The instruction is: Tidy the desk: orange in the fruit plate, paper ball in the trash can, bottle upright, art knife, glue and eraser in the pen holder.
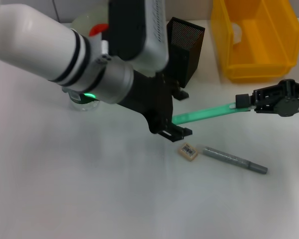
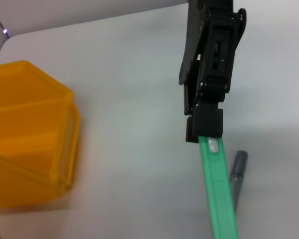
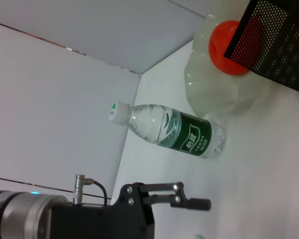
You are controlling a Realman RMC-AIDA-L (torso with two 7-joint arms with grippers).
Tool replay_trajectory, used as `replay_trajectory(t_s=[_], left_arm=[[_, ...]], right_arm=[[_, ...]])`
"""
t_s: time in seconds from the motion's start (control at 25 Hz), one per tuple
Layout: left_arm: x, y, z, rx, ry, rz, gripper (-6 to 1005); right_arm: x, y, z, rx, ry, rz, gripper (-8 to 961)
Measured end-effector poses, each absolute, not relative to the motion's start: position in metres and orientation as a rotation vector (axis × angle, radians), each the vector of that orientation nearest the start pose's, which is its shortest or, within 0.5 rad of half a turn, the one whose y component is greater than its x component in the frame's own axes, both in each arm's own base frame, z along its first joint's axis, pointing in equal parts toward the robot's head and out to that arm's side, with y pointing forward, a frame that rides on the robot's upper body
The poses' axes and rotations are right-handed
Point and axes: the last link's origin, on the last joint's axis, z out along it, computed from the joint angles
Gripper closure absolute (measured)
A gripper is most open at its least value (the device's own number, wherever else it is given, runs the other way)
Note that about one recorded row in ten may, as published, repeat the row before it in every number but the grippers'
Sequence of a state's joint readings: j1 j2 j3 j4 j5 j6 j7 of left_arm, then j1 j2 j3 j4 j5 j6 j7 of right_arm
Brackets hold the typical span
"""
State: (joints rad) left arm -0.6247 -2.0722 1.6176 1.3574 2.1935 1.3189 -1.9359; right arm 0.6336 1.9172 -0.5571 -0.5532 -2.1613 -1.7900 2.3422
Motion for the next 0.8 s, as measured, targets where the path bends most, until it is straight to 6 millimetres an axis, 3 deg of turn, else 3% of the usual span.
replay_trajectory(t_s=[0.16, 0.28, 0.4, 0.56, 0.8], left_arm=[[-0.104, 0.342, -0.048, -2.980, 0.140, 0.068, 262], [-0.120, 0.338, -0.025, -3.014, 0.057, -0.121, 165], [-0.145, 0.332, -0.006, -3.034, -0.038, -0.357, 165], [-0.179, 0.326, 0.003, -3.020, -0.153, -0.597, 164], [-0.230, 0.305, -0.003, -2.869, -0.228, -0.940, 164]], right_arm=[[0.265, 0.334, 0.057, -2.490, 1.958, 0.706, 791], [0.268, 0.333, 0.066, -2.492, 1.939, 0.701, 784], [0.271, 0.334, 0.078, -2.497, 1.913, 0.690, 778], [0.268, 0.339, 0.099, -2.518, 1.853, 0.680, 770], [0.241, 0.361, 0.140, -2.563, 1.724, 0.600, 757]])
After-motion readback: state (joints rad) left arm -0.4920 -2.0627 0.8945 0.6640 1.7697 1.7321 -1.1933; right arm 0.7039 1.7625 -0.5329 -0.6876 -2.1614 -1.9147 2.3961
